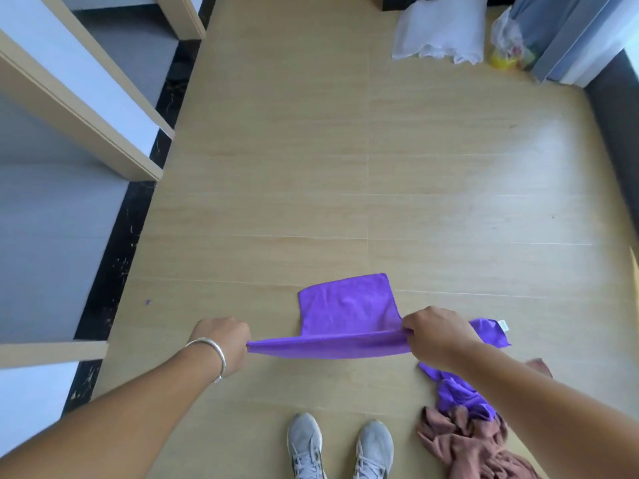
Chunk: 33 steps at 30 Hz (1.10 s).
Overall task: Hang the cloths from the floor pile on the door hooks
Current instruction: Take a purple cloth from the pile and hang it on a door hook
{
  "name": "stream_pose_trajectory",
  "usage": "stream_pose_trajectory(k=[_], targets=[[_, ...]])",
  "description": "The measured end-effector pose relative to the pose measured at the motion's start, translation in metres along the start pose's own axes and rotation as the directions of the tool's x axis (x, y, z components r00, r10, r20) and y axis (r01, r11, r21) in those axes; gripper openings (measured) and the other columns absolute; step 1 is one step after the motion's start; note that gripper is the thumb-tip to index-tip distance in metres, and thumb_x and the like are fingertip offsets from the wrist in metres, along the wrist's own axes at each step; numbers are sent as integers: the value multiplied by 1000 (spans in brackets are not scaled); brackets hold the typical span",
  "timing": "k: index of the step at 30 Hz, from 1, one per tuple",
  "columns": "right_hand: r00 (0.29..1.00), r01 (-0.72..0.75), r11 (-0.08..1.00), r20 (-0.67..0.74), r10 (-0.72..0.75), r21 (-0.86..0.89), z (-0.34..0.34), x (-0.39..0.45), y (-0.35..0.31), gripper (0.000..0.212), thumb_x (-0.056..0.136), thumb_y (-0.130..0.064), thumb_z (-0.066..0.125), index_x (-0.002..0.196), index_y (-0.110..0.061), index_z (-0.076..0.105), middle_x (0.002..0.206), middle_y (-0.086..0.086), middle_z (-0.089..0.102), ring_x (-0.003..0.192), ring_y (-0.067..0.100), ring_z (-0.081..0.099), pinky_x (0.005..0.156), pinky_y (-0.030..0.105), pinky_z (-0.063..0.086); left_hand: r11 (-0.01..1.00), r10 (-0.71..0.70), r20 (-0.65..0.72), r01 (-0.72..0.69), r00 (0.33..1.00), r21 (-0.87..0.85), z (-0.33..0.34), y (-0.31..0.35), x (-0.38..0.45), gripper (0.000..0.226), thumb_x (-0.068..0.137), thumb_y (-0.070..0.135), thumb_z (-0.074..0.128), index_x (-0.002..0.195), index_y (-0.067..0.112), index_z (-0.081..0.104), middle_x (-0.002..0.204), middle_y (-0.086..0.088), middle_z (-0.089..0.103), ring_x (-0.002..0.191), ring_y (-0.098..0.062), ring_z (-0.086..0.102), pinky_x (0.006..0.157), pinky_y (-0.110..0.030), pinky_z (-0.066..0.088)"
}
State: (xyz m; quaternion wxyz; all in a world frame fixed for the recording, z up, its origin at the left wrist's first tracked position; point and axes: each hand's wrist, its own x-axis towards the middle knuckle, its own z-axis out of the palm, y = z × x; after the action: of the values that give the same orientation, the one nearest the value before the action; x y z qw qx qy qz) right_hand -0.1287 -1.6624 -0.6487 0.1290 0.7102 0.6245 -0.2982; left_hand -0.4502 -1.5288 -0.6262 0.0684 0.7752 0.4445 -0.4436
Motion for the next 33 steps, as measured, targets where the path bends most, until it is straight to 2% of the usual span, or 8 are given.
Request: stream_pose_trajectory(k=[3, 5, 10, 13, 19, 21, 26, 33], targets=[[999, -46, 999, -28, 47, 11, -5, 14, -3, 20, 79, -12, 39, 80, -24, 55, 80, -1, 58, 73, 25, 49, 57, 28, 30, 995, -31, -10, 30, 999, -97, 1, -5, 9, 18, 88, 24, 48, 86, 24, 65, 89, 2, 68, 87, -24, 65, 64, -25, 38], [991, -103, 993, -78, 107, 59, -15, 26, -4, 36, 78, -9, 38, 94, -29, 64, 94, 0, 66, 82, 26, 57, 62, 28, 36, 936, -101, -14, 90, 995, -341, -4, -14, 17, 20, 87, 22, 48, 72, 23, 60, 74, -1, 62, 74, -26, 59, 59, -24, 35], [930, -217, 920, -216, 296, 326, -76, 59, -9, 45, 84, -7, 35, 107, -34, 63, 98, 3, 65, 84, 26, 55, 60, 28, 38, 303, -358, -54, 62, 932, -951, -55, -47, 40, 22, 91, 16, 52, 77, 18, 70, 64, -3, 59, 61, -24, 61, 61, -31, 57], [895, -188, 917, -324, 308, 352, -127, 79, -16, 43, 88, -7, 34, 111, -30, 62, 101, 7, 65, 82, 27, 53, 64, 29, 38, 86, -478, -121, -91, 870, -992, -101, -68, 46, 24, 90, 9, 51, 92, 20, 73, 69, 4, 63, 62, -15, 65, 55, -24, 57], [783, -103, 937, -554, 284, 335, -203, 89, -33, 44, 87, -10, 32, 113, -32, 59, 97, 8, 64, 83, 29, 54, 63, 30, 39, -170, -534, -296, -444, 792, -880, -162, -112, 30, 31, 87, 4, 49, 92, 22, 74, 92, 3, 74, 83, -8, 71, 75, -20, 57], [763, -73, 954, -601, 240, 289, -215, 85, -35, 39, 90, -14, 32, 112, -31, 59, 94, 9, 64, 84, 30, 55, 63, 32, 40, -110, -547, -341, -469, 765, -877, -166, -122, 21, 29, 83, 10, 50, 88, 24, 75, 87, 2, 76, 81, -12, 66, 80, -28, 53], [799, 73, 994, -602, -9, 82, -212, 66, -32, 25, 93, -15, 40, 101, -25, 61, 91, 1, 60, 86, 29, 57, 69, 37, 51, 324, -508, -531, -420, 678, -848, -141, -135, 1, 27, 84, 18, 54, 81, 37, 72, 62, 8, 63, 55, -10, 51, 53, -23, 40], [895, 144, 969, -393, -214, -200, -116, 58, -26, 14, 95, -17, 46, 95, -21, 59, 82, -3, 58, 92, 20, 57, 68, 32, 42, 603, -211, -471, -266, 856, -752, -33, -119, 0, 27, 88, 18, 57, 95, 37, 74, 70, 11, 68, 66, -10, 62, 63, -29, 48]])
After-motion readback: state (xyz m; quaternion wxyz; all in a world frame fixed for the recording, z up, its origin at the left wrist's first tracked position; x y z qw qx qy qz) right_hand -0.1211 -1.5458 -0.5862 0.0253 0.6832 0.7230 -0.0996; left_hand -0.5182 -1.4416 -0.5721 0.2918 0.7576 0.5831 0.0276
